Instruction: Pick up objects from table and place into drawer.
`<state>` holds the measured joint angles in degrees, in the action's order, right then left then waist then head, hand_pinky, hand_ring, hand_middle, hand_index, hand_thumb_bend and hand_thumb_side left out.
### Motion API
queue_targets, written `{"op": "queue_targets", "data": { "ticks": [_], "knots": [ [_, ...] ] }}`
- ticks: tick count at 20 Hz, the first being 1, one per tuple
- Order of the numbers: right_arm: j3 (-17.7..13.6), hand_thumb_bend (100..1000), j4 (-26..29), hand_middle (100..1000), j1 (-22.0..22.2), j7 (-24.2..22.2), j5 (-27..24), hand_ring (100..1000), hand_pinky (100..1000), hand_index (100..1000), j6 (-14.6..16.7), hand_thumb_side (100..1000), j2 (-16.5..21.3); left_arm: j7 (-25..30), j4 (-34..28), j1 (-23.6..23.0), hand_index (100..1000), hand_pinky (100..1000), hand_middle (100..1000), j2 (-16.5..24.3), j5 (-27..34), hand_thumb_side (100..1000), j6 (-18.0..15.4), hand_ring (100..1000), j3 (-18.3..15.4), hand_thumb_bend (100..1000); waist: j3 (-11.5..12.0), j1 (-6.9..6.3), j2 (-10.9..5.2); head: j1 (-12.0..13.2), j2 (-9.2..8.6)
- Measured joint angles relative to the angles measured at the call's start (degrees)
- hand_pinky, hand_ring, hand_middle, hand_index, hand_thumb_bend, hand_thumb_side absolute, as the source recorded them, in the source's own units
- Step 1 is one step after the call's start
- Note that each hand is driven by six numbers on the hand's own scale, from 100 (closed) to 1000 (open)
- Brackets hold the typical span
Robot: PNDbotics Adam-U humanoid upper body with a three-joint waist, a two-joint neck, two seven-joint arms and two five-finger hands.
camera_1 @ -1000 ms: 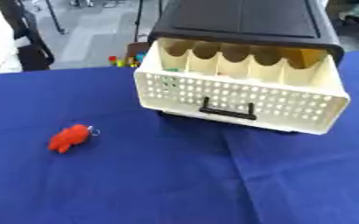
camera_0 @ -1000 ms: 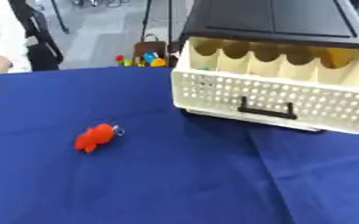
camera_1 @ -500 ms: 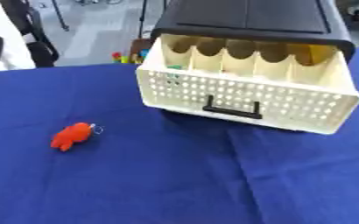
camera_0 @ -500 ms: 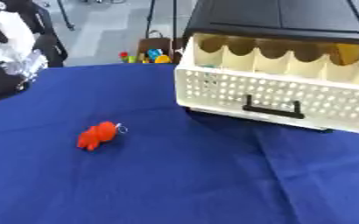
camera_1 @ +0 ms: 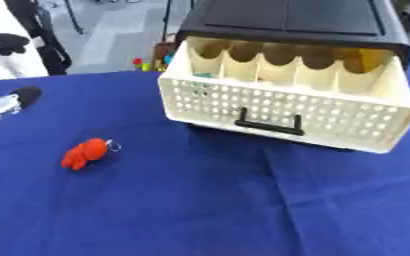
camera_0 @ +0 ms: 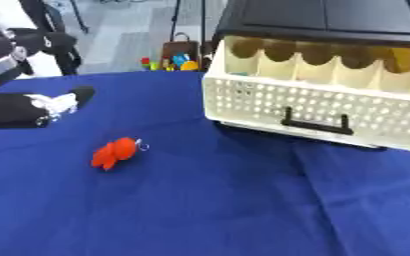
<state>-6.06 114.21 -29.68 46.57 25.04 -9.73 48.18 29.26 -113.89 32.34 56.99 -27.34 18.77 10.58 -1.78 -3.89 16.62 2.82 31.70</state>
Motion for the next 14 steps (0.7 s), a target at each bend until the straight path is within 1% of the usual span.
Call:
{"op": "queue_targets", "data": {
  "ticks": [1,7,8,9,11,14],
  "knots": [
    [0.0,100,0.0,433,0.0,0.0,0.0,463,316,690,0.0,841,0.0,1.2,0.0,0.0,985,685,841,0.2,0.2,879,0.3,875,0.3,545,0.0,0.01,0.01,0.2,0.0],
    [-0.2,100,0.0,428,0.5,0.3,0.0,460,315,686,-0.2,838,0.0,8.0,0.0,0.8,991,714,851,1.1,0.0,854,2.1,878,2.2,605,-0.3,0.07,0.19,1.0,-0.06],
    [-0.2,100,0.0,428,0.6,0.4,0.0,461,317,684,-0.2,836,0.0,9.1,0.0,1.0,999,726,858,1.3,-0.1,867,2.4,882,2.6,637,-0.4,0.08,0.23,1.1,-0.07],
    [-0.3,100,0.0,427,0.8,0.6,0.0,460,317,683,-0.2,835,0.0,10.2,0.0,1.0,999,730,858,1.5,-0.2,899,2.7,884,3.0,677,-0.5,0.09,0.29,1.1,-0.08],
    [-0.3,100,0.0,424,1.0,0.7,0.0,459,316,682,-0.2,834,-0.1,11.9,0.0,1.0,992,722,848,1.5,-0.4,894,3.4,877,3.7,696,-0.7,0.09,0.34,1.2,-0.12],
    [-0.4,100,0.0,415,1.0,0.9,0.0,453,309,681,-0.1,833,-0.1,13.3,0.0,1.1,981,700,830,1.6,-0.6,909,4.5,861,4.8,683,-0.8,0.09,0.48,1.2,-0.34]
  ]
}}
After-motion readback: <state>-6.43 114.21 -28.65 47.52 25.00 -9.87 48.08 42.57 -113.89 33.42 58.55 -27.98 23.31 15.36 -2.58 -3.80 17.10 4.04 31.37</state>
